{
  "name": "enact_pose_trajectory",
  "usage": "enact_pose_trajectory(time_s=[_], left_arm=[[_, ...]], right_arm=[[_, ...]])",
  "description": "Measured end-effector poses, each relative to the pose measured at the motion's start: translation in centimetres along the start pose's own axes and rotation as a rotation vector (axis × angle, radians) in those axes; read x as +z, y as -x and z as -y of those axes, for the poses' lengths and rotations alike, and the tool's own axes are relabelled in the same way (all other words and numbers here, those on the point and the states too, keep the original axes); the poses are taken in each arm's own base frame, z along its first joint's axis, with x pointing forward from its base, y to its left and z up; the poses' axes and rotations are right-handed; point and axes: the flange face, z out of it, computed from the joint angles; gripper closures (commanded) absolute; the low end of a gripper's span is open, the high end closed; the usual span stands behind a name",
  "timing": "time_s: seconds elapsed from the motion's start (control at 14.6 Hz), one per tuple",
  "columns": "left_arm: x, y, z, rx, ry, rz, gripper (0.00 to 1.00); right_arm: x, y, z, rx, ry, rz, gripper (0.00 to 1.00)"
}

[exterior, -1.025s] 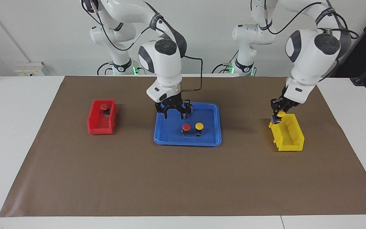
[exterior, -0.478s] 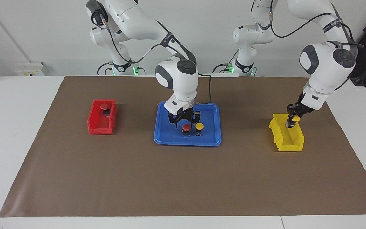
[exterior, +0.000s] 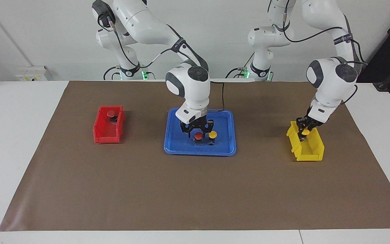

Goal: Sort red and yellow buttons by color
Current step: 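Release the yellow button in the bin while the right gripper carries red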

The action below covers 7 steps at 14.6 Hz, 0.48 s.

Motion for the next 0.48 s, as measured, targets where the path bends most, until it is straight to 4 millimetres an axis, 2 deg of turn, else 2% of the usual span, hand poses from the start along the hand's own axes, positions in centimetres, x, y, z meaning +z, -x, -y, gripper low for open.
enact_pose_trajectory(time_s=[0.07, 0.14, 0.2, 0.27, 0.34, 0.48], left_arm=[[0.1, 0.0, 0.27, -0.005, 0.0, -0.002, 0.99], [0.1, -0.07, 0.5, -0.009, 0.0, -0.007, 0.98], [0.08, -0.11, 0.66, -0.012, 0.0, -0.011, 0.84], [0.07, -0.13, 0.78, -0.014, 0.0, -0.012, 0.78], [0.07, -0.14, 0.85, -0.015, 0.0, -0.013, 0.74], [0.08, -0.14, 1.05, -0.019, 0.0, -0.013, 0.55]], right_arm=[[-0.05, -0.04, 0.05, 0.0, -0.004, -0.004, 0.58], [-0.07, -0.05, 0.06, 0.0, -0.006, -0.005, 0.65], [-0.08, -0.06, 0.08, 0.0, -0.007, -0.006, 0.76], [-0.1, -0.07, 0.11, -0.001, -0.008, -0.008, 0.84], [-0.11, -0.08, 0.12, -0.001, -0.01, -0.009, 0.87], [-0.26, -0.19, 0.13, 0.0, -0.011, -0.013, 0.87]])
